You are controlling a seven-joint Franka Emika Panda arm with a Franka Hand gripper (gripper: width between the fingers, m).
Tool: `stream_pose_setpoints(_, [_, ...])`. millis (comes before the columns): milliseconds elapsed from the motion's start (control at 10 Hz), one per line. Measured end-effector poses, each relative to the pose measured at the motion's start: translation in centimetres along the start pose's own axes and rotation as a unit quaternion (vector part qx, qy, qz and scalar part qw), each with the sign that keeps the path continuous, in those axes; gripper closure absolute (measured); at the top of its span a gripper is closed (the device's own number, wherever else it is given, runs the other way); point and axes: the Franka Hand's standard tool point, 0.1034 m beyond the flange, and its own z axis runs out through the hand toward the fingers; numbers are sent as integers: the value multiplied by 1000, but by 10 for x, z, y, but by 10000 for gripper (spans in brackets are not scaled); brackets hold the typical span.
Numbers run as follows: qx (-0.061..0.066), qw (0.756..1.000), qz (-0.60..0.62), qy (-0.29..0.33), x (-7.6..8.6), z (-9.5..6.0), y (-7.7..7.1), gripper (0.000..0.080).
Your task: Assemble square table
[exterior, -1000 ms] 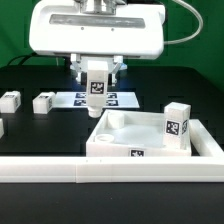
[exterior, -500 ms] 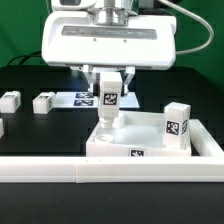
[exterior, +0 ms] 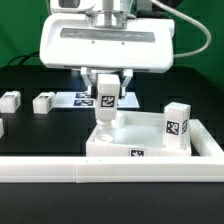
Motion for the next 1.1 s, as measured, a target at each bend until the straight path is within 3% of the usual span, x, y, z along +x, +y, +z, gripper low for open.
stream_pose_setpoints(500, [-1, 1000, 2, -7, -6, 9, 3, 512])
stream_pose_setpoints(1100, [1, 1000, -7, -10, -15, 20, -10, 512])
